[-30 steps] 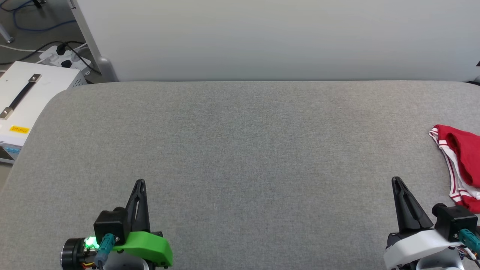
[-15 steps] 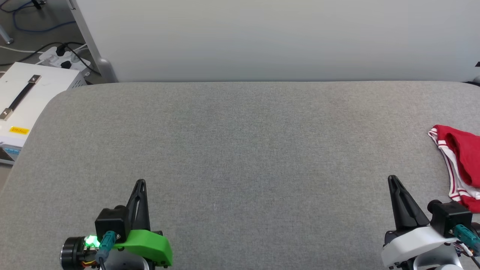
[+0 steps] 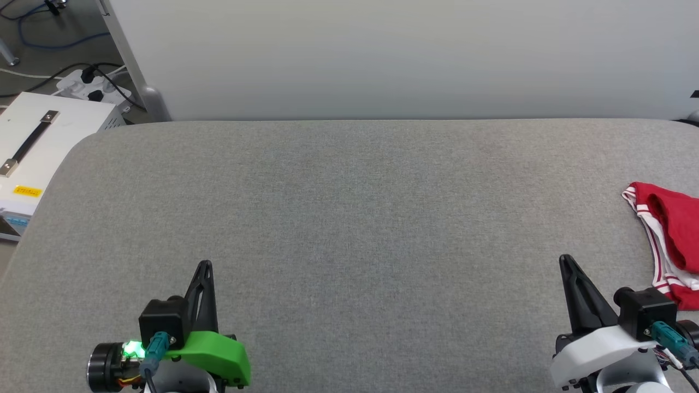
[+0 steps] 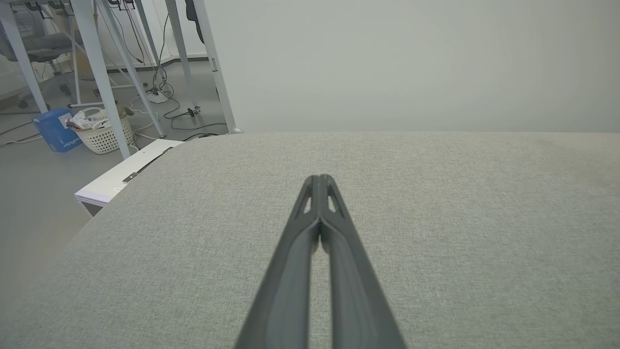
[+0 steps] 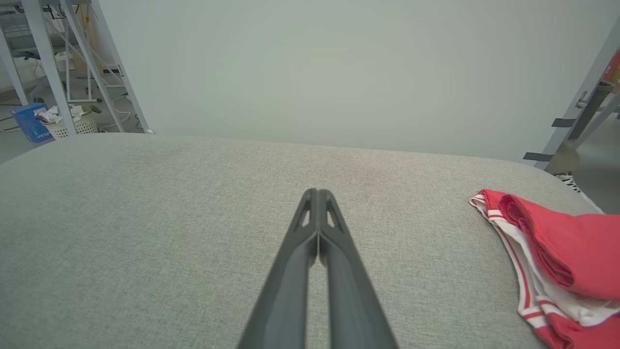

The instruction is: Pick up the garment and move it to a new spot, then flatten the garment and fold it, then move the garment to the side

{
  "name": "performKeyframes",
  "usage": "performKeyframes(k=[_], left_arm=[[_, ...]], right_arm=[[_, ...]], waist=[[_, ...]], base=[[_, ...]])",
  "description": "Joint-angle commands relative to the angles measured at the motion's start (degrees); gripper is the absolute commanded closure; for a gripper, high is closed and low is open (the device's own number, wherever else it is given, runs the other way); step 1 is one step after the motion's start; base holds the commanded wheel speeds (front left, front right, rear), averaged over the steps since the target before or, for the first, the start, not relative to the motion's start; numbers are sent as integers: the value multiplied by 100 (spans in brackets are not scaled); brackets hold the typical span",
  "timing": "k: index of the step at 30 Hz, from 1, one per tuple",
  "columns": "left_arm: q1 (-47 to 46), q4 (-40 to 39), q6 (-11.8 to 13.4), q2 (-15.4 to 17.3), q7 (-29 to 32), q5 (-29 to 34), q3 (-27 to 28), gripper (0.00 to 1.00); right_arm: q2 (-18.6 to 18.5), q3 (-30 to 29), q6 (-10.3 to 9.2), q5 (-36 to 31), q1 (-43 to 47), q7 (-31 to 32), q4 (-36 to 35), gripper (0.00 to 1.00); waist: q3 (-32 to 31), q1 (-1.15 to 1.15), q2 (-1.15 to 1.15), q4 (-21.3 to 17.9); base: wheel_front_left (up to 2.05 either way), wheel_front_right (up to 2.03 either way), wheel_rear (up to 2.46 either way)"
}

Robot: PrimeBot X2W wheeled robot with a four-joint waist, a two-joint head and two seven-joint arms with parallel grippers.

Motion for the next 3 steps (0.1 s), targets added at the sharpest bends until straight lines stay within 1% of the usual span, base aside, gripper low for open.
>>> performKeyframes(k=[1,3], left_arm=[[-106,-34,-21,-29,35,66,27,100],[-109,-41,-23,-31,58,75,31,100]], right_arm=[[20,9,-3,-59,-109,37,-38,100],[27,10,-3,-81,-116,60,-40,100]], waist=[[-1,0,0,-1],[-3,0,0,-2]], base=[[0,0,0],[0,0,0]])
